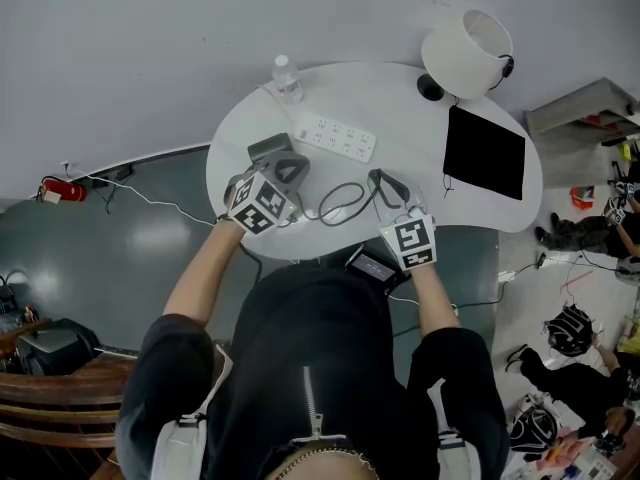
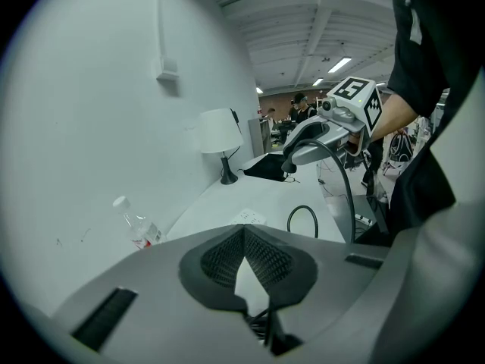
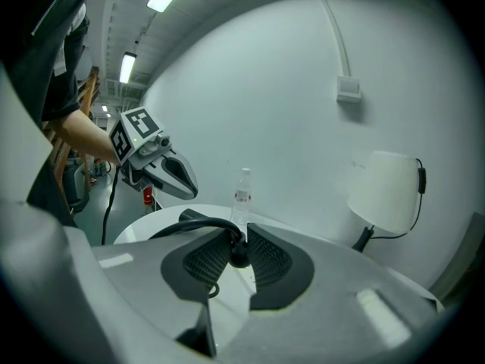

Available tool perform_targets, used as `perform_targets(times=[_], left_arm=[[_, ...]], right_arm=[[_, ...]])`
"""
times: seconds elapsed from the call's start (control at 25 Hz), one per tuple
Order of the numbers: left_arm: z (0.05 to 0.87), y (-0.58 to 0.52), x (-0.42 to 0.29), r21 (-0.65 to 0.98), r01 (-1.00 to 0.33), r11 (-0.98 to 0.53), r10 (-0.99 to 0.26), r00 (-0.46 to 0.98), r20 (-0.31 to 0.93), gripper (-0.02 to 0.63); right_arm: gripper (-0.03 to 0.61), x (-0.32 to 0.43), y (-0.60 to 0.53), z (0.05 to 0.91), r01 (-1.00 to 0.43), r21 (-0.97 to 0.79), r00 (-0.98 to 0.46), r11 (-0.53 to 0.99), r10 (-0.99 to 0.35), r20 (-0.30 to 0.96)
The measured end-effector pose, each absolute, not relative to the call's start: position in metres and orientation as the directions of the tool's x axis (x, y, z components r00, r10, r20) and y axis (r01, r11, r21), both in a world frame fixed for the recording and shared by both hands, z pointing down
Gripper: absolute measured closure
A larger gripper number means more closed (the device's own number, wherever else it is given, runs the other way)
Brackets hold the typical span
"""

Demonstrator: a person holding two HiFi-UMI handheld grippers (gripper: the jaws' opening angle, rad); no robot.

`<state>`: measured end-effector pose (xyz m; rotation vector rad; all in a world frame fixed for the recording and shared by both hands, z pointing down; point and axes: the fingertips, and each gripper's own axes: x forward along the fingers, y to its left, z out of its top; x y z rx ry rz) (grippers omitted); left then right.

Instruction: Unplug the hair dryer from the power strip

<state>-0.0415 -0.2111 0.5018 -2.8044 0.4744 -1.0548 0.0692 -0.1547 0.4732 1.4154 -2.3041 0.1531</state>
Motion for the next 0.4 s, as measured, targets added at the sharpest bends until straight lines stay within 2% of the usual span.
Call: perform_targets(times=[0.4], left_arm=[[0.498, -0.222, -0.051, -0.203, -0.234, -0.951, -0.309, 0.701, 0.643, 0.603]], right_arm=[[0.518, 0.063, -0.165, 0.463, -0.87, 0.125, -0.386, 0.477, -0.816, 0.43]])
